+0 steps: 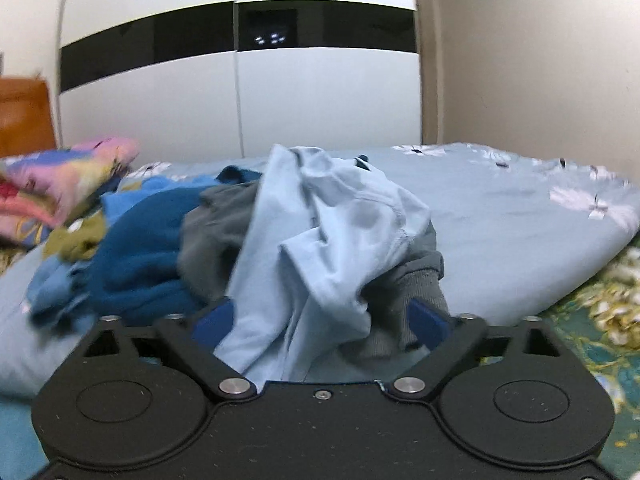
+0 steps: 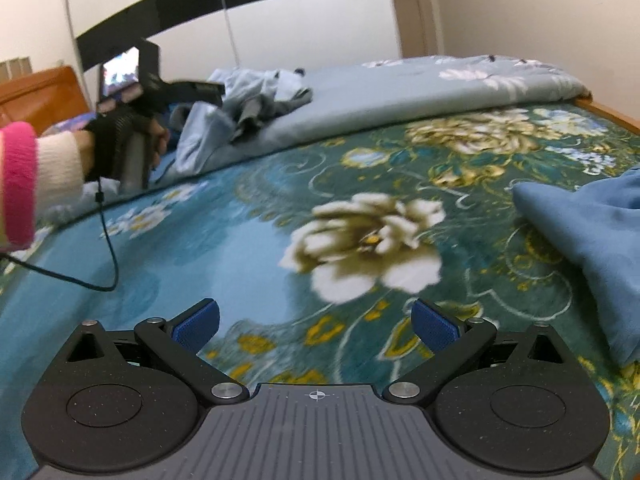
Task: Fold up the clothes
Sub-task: 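Grasp the light blue shirt in the pile with the left tool and lift, then lower the light blue shirt onto the bed cover with the left tool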
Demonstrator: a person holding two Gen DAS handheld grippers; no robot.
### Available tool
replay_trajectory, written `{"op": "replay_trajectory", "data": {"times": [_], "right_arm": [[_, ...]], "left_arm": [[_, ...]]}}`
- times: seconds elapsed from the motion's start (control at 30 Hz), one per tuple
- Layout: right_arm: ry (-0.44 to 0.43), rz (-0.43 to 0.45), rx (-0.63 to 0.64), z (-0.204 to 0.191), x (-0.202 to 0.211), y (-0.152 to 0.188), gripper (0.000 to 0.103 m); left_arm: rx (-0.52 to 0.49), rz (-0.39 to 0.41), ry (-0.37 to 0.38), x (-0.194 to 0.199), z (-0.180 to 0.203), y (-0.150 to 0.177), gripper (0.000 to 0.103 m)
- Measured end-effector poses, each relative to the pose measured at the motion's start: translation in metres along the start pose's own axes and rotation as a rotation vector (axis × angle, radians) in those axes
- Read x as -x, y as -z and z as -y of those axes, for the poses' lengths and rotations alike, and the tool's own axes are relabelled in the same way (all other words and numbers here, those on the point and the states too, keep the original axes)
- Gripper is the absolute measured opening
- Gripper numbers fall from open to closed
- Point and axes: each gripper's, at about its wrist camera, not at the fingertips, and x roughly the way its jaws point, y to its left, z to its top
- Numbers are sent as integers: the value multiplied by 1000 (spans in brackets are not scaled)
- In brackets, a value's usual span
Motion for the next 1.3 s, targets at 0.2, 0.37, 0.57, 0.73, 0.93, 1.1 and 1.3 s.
{"op": "replay_trajectory", "data": {"times": [0.2,0.37,0.57,0.73,0.93,1.1,1.3], "right_arm": [[31,11,-8,11,-4,7,103],[55,24,-16,20,0,10,103],[29,54,-20,14,18,3,103],[-13,107,21,-4,48,-7,103],[-37,169,44,-20,91,-17,103],[-72,203,51,-34,121,-17,103],[-119,222,78,-56,140,-15,103]], "left_arm": [[127,-95,31,-42,-17,2,1],[252,46,134,-6,-45,-12,1],[383,194,233,59,-87,-53,1],[379,311,319,139,-105,-83,1],[352,387,394,264,-131,-60,1],[328,318,318,374,-175,34,1],[495,130,98,466,-244,171,1]]}}
